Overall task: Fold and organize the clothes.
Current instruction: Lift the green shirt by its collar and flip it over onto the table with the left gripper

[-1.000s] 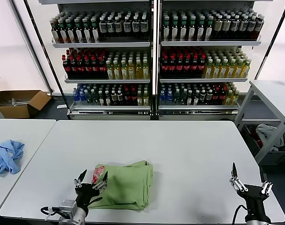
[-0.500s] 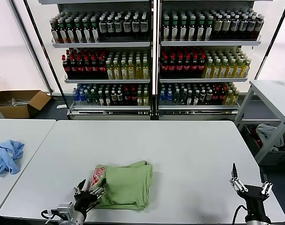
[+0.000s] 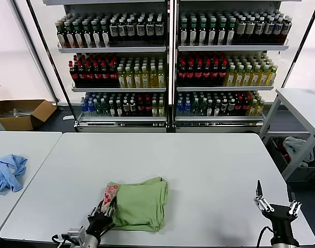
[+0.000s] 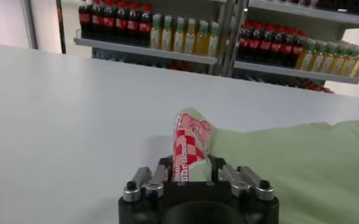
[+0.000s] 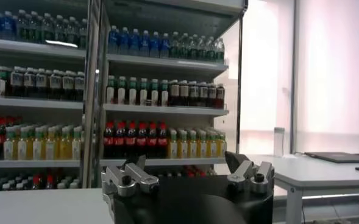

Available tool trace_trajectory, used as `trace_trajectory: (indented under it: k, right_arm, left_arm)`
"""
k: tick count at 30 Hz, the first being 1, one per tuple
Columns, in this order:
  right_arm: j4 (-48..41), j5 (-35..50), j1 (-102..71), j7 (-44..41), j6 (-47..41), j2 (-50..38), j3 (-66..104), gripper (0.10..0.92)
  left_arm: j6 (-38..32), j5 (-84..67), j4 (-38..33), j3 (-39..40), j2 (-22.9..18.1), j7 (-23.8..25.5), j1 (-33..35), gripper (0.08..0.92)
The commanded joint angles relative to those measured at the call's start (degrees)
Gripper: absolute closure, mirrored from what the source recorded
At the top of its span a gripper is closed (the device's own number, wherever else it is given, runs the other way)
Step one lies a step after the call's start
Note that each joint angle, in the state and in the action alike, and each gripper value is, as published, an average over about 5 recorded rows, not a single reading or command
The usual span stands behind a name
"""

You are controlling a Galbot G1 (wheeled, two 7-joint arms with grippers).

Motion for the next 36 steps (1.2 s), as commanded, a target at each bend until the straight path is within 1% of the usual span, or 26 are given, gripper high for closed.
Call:
trace_trajectory:
  k: [1, 6, 9, 14, 20, 24, 26, 28, 30, 32, 34, 36]
  right_arm:
    - [0.14, -0.05, 0.26, 0.04, -0.01, 0.14, -0.07, 0.203]
    - [0.32, -0.04, 0.58, 0.11, -0.07, 0.09, -0.03, 0.203]
    - [0.34, -0.02, 0.94, 0.19, -0.10, 0.03, -0.06, 0.203]
    - [0.13, -0.02, 2.26, 0.18, -0.29, -0.02, -0.82, 0.203]
    - [-0.28, 0.13, 4.01, 0.13, -0.75, -0.17, -1.73, 0.203]
    - [-0.59, 0.44, 4.95, 0.15, -0.88, -0.70, -1.95, 0.203]
    - [-0.54, 0.51, 5.37, 0.17, -1.05, -0.73, -2.01, 0.203]
    - [-0.41, 0.50, 5.53, 0.17, -1.19, -0.68, -2.03, 0.203]
    - [-0.36, 0.50, 5.26, 0.15, -1.15, -0.72, -1.98, 0.203]
    - [-0.46, 0.51, 4.77, 0.15, -0.96, -0.84, -1.91, 0.203]
    - [-0.65, 0.52, 4.25, 0.17, -0.67, -0.87, -1.83, 0.203]
    - [-0.75, 0.47, 3.97, 0.20, -0.50, -0.69, -1.78, 0.203]
  left_arm:
    - [-1.64, 2.83, -1.07, 2.23, -0.14, 0.26, 0.22, 0.643]
    - [-0.29, 3.21, -4.84, 2.08, 0.56, -0.25, 0.65, 0.790]
    - [0.54, 1.75, -6.35, -0.24, 2.08, -0.75, 0.08, 0.848]
    - [2.16, -3.86, -7.96, -9.22, 6.70, -1.51, -1.41, 0.858]
    - [3.71, -10.03, -5.36, -27.25, 13.09, -1.05, 0.63, 0.858]
    - [7.41, -12.07, -2.98, -38.76, 17.63, -0.17, 2.05, 0.858]
    - [9.65, -12.43, -3.36, -42.55, 19.34, 0.23, 1.75, 0.858]
    - [10.83, -11.64, -4.92, -44.52, 20.36, 1.60, 0.91, 0.858]
    - [9.50, -9.14, -6.56, -43.37, 20.79, 4.05, 0.13, 0.858]
    - [6.99, -5.94, -7.76, -38.72, 20.62, 6.46, -0.25, 0.858]
    - [4.61, -1.61, -8.42, -30.29, 19.37, 7.92, -0.62, 0.858]
    - [2.90, 4.82, -7.31, -20.06, 16.42, 8.49, -1.60, 0.858]
